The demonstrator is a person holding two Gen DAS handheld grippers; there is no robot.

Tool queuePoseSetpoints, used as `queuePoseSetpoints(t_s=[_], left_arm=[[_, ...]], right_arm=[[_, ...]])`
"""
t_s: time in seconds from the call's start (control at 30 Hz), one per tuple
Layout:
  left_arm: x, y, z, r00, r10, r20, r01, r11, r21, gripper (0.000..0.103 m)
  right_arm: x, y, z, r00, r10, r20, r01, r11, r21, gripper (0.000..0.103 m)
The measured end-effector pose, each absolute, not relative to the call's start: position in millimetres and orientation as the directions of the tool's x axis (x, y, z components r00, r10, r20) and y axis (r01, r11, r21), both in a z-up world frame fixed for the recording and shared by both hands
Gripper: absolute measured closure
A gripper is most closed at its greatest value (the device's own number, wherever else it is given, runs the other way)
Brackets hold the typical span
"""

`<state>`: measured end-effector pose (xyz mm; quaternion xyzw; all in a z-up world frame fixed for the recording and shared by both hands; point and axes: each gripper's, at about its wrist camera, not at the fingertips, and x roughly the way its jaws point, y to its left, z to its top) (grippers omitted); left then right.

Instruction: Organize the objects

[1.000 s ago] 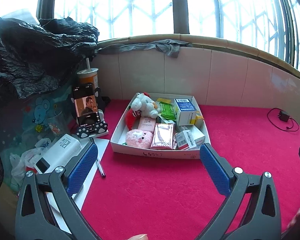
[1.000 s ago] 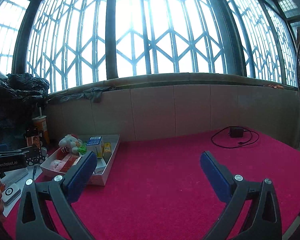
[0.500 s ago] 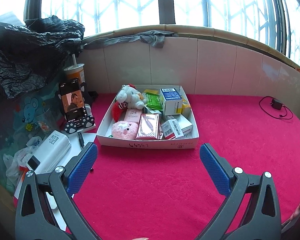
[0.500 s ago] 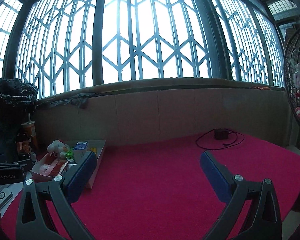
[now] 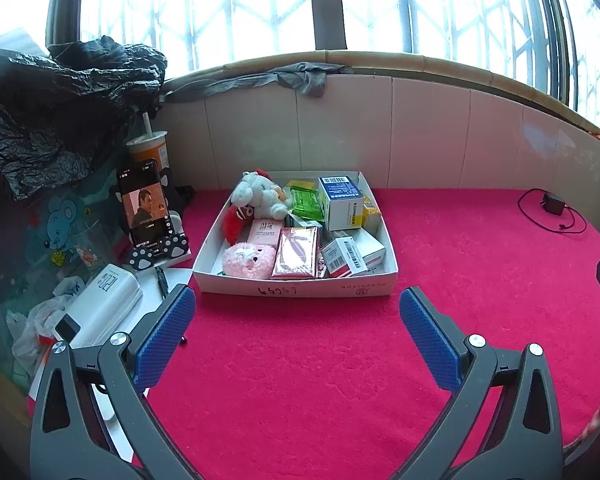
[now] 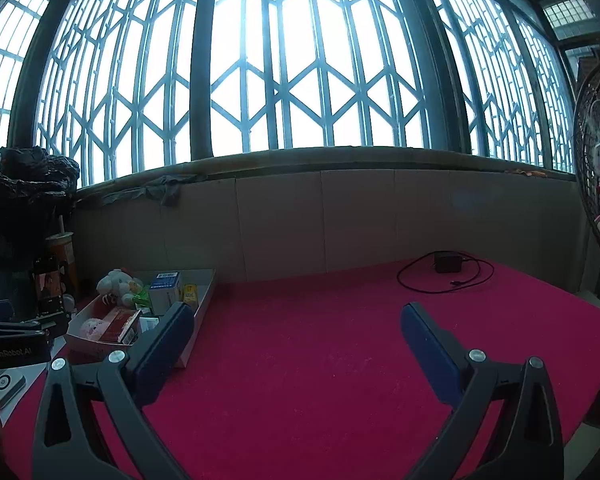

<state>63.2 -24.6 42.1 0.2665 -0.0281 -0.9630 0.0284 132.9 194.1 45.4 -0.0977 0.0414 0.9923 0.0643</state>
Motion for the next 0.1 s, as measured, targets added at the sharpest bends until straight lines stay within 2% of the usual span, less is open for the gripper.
queuePoseSetpoints(t_s=[0.1], left_arm=[[62.9, -24.3, 41.8, -0.855, -0.064, -0.515, 0.034, -0.997, 0.067, 0.000]], right_arm=[[132.0, 194.8, 43.8, -0.971, 0.120, -0.207, -0.137, -0.988, 0.072, 0.000]])
